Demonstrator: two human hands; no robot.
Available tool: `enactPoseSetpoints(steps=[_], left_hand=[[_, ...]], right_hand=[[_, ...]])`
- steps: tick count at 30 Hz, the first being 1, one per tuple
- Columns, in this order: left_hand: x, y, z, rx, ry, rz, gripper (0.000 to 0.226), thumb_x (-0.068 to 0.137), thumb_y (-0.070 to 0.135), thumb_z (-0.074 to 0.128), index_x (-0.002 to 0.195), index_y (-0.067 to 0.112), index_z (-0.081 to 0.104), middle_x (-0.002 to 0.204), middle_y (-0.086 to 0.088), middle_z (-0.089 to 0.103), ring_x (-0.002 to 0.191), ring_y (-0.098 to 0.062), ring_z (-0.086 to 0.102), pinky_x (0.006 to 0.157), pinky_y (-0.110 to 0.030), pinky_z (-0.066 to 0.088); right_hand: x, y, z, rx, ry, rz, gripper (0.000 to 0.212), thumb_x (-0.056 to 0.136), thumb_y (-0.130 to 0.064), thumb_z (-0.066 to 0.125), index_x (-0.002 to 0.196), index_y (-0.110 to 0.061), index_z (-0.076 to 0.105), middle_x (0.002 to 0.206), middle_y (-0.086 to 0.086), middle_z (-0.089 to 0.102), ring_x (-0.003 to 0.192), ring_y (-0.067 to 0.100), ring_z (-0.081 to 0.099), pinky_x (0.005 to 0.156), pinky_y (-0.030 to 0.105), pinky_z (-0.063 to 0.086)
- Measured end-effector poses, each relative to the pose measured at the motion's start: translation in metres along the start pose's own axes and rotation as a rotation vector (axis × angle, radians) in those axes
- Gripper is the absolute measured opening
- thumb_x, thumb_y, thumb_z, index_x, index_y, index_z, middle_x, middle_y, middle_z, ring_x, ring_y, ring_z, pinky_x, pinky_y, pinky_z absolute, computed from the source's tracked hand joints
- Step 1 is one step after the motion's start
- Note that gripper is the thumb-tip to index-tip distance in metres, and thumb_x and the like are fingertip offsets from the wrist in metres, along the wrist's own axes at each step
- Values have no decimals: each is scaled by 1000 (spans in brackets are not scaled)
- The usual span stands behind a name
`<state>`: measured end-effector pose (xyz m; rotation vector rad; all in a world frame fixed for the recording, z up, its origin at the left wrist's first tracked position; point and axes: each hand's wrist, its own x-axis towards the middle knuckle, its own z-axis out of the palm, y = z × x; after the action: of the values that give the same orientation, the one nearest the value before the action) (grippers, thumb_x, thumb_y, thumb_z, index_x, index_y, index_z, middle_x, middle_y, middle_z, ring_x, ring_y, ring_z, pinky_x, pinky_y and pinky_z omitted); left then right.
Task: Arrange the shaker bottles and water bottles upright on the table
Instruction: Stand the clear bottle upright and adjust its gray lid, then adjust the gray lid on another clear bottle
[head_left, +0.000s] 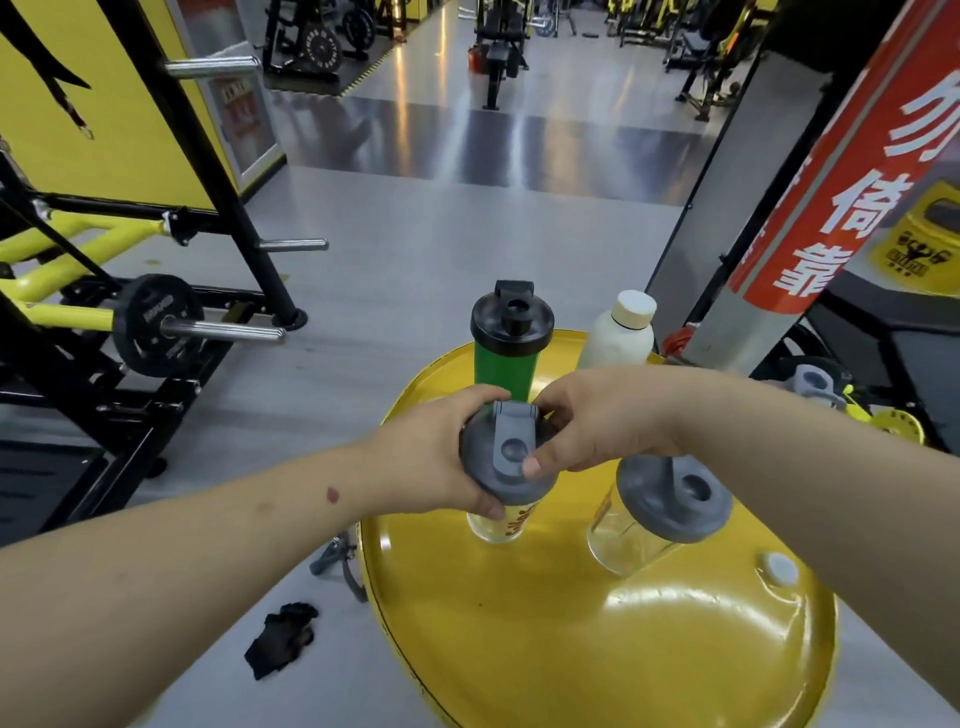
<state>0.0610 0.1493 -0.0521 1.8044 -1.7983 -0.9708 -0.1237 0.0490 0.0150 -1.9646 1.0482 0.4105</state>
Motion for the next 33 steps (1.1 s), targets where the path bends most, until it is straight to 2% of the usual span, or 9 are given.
enactPoseSetpoints(steps=[7, 10, 12, 16, 18, 20, 23, 28, 33], left_hand=[[-3, 5, -2, 68, -40, -23, 119, 51, 39, 98, 147, 43, 29, 132, 12, 54, 119, -13, 59, 98, -35, 55], [-4, 15, -16, 123, -166, -42, 132, 54, 44, 95, 156, 44, 11, 154, 6, 40, 133, -16, 51, 106, -34, 49], [-4, 32, -32, 155, -237, -35, 121, 70, 40, 87, 160, 42, 6, 162, 6, 28, 134, -14, 43, 102, -28, 43], [2, 76, -39, 96, -47, 41, 76, 89, 22, 66, 155, 41, 32, 157, 13, 40, 137, -11, 43, 98, -26, 39], [10, 91, -25, 83, 44, 98, 64, 89, 13, 60, 147, 37, 46, 148, 14, 52, 134, -7, 50, 103, -24, 43], [20, 100, -8, 92, 22, 115, 56, 91, 11, 59, 142, 33, 53, 140, 13, 59, 121, -6, 58, 95, -18, 47], [31, 111, 14, 68, -115, 39, 57, 93, 22, 63, 147, 30, 48, 142, 9, 58, 116, -10, 62, 92, -20, 51], [47, 116, 42, -95, -258, -190, 63, 89, 25, 69, 148, 23, 48, 129, -4, 68, 97, -17, 75, 94, -38, 60], [57, 114, 50, -149, -224, -240, 45, 89, 20, 73, 132, 20, 64, 106, -9, 77, 88, -23, 79, 84, -41, 65]], right_hand=[[-11, -3, 3, -61, 45, 51, 44, 84, -54, 79, 113, -23, 69, 89, -9, 70, 78, 7, 67, 65, 16, 51], [-21, 0, -5, -76, 191, 103, 67, 87, -65, 67, 130, -13, 67, 121, 6, 77, 113, 23, 72, 102, 37, 56], [-30, 6, -16, -53, 304, 115, 64, 88, -66, 65, 131, -18, 68, 120, 7, 78, 115, 26, 72, 107, 47, 54], [-55, 24, -34, -73, 435, 149, 54, 90, -63, 61, 129, -27, 71, 117, 3, 77, 111, 24, 72, 104, 48, 56], [-62, 35, -37, -107, 485, 182, 50, 95, -56, 59, 127, -20, 72, 122, 8, 76, 114, 29, 71, 106, 50, 53], [-63, 51, -39, -91, 538, 211, 51, 96, -55, 58, 124, -15, 72, 123, 10, 75, 115, 31, 69, 104, 46, 53], [-66, 74, -40, 128, 467, 277, 57, 87, -68, 62, 116, -19, 70, 116, 6, 75, 110, 27, 71, 101, 42, 55], [-75, 99, -34, 500, 147, 378, 63, 91, -66, 64, 123, -12, 61, 129, 19, 66, 114, 46, 70, 103, 56, 57], [-64, 108, -32, 543, 175, 298, 55, 95, -55, 66, 127, -11, 64, 128, 18, 69, 109, 42, 75, 98, 51, 61]])
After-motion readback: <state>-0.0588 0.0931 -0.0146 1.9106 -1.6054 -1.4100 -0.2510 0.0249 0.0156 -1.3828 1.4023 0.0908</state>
